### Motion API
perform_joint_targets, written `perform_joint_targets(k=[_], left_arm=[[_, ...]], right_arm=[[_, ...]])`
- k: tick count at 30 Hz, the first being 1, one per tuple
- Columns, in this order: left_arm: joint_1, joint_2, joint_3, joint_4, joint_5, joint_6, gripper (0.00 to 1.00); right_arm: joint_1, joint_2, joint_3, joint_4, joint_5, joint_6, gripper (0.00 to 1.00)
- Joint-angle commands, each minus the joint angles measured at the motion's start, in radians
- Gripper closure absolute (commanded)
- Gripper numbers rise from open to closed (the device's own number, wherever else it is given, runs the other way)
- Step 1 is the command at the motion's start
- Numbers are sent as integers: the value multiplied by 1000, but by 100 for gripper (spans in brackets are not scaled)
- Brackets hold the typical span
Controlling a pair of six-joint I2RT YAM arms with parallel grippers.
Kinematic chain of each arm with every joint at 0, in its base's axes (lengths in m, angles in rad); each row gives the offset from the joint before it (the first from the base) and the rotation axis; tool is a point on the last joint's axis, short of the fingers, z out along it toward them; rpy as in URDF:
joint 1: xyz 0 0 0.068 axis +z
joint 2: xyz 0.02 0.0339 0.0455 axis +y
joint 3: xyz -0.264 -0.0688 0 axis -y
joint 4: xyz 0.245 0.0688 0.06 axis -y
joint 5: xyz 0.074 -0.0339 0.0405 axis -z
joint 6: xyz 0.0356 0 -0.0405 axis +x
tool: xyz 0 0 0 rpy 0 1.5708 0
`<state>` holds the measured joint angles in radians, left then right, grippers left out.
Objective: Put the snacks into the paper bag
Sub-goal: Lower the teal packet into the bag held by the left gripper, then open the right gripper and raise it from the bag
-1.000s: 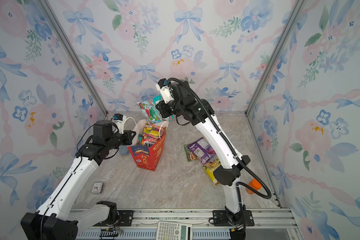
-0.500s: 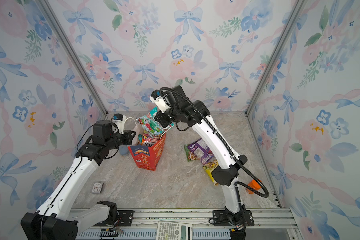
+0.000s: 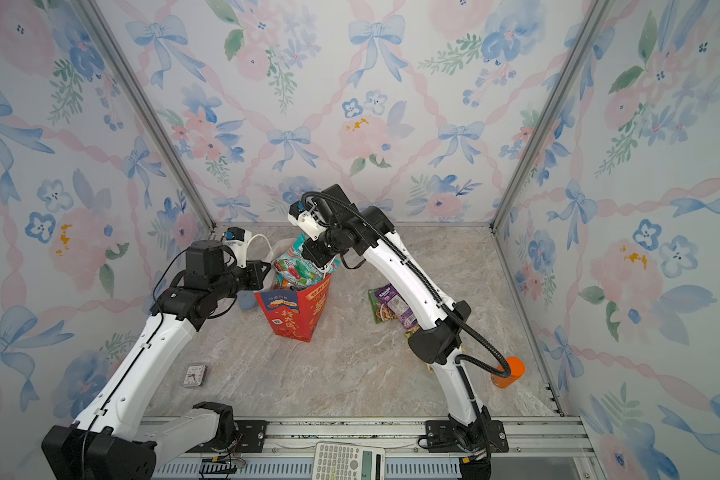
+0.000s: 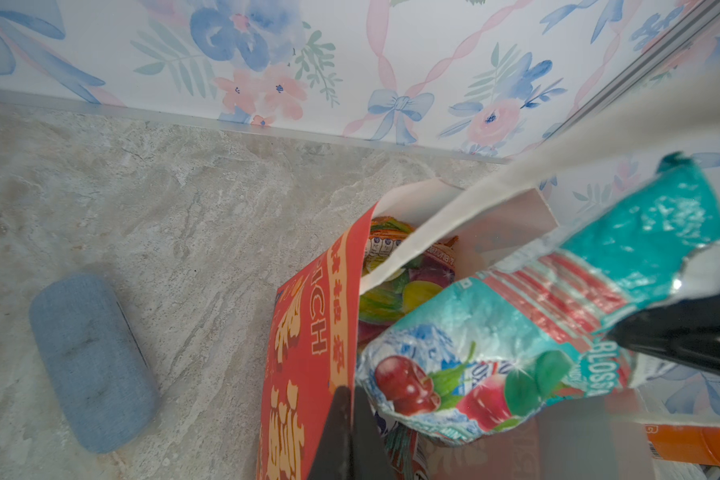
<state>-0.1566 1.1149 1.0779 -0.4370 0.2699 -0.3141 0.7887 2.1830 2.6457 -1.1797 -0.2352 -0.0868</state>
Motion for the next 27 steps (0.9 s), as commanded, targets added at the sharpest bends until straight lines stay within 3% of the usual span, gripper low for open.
perform_joint_targets(k=[1,2,5,6,7,9,11,21,27], left_arm=[[5,-37,19,60,21,20,100],[6,-35,19,60,21,19,100],[4,-34,18,61,20,18,100],[4,-33,19,60,21,17,100],[5,-33,20,59,20,17,100],[4,-33,17,60,21,16,100],[6,-33,16,60,20,17,100],[7,-32,10,60,15,25,100],[12,-34,4,60,14,30,100]], right_arm=[[15,48,64,-11,-3,-12,100],[15,57,78,-9,-1,-9,100],[17,86,113,18,8,8,85],[18,90,115,34,8,12,74],[18,91,115,51,17,20,56],[18,89,115,86,43,44,34],[19,74,114,117,70,68,25],[38,-129,-55,295,204,168,22],[51,-273,-251,390,197,229,21]])
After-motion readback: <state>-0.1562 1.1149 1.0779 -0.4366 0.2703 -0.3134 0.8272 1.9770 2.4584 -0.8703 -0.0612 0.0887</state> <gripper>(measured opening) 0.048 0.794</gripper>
